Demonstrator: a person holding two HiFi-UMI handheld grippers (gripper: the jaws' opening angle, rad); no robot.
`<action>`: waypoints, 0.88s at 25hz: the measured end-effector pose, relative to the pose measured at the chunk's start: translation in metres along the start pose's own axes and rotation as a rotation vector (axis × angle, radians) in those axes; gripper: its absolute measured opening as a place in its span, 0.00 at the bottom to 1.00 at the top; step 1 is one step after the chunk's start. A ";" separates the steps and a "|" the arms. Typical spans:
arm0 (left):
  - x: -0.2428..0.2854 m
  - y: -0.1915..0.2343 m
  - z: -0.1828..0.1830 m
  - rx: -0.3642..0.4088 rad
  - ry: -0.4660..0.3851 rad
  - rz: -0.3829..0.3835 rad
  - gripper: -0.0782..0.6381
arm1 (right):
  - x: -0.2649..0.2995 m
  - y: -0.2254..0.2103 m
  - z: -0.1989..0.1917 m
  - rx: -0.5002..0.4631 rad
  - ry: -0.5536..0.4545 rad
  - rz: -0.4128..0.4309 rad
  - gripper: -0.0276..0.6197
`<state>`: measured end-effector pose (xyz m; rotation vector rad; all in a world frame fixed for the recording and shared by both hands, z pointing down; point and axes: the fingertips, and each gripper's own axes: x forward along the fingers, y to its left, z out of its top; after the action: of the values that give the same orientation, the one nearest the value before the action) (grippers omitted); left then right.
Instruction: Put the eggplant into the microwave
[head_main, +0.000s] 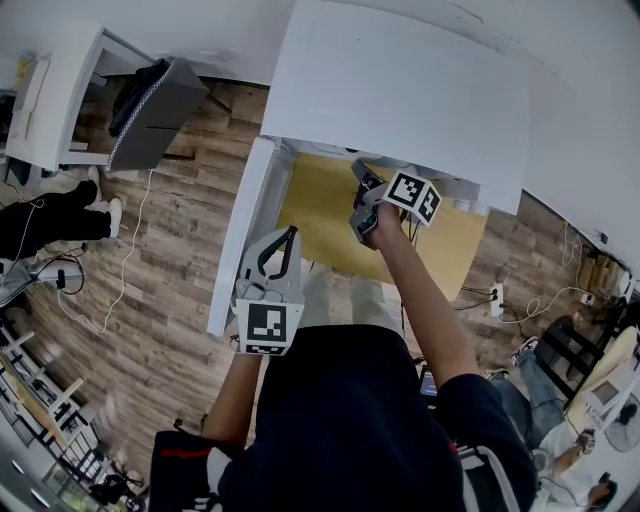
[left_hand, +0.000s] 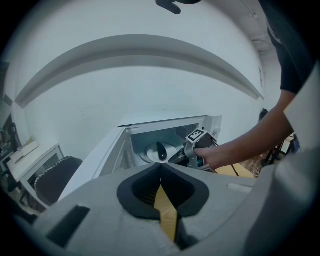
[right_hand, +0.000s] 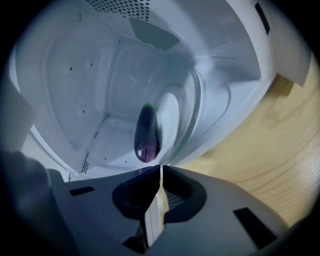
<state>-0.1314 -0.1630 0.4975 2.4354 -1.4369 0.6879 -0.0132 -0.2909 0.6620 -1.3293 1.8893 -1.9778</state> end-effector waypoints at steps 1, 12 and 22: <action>0.000 0.000 0.001 -0.001 0.000 0.000 0.13 | 0.001 0.001 0.001 0.001 -0.002 0.000 0.08; 0.000 0.001 0.003 -0.005 -0.002 -0.002 0.13 | 0.001 0.003 0.003 0.015 -0.010 0.001 0.08; -0.002 0.001 0.011 0.016 -0.023 -0.001 0.13 | -0.013 0.003 -0.010 -0.001 0.007 0.002 0.08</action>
<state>-0.1299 -0.1666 0.4865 2.4634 -1.4445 0.6758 -0.0130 -0.2761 0.6541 -1.3223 1.8934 -1.9839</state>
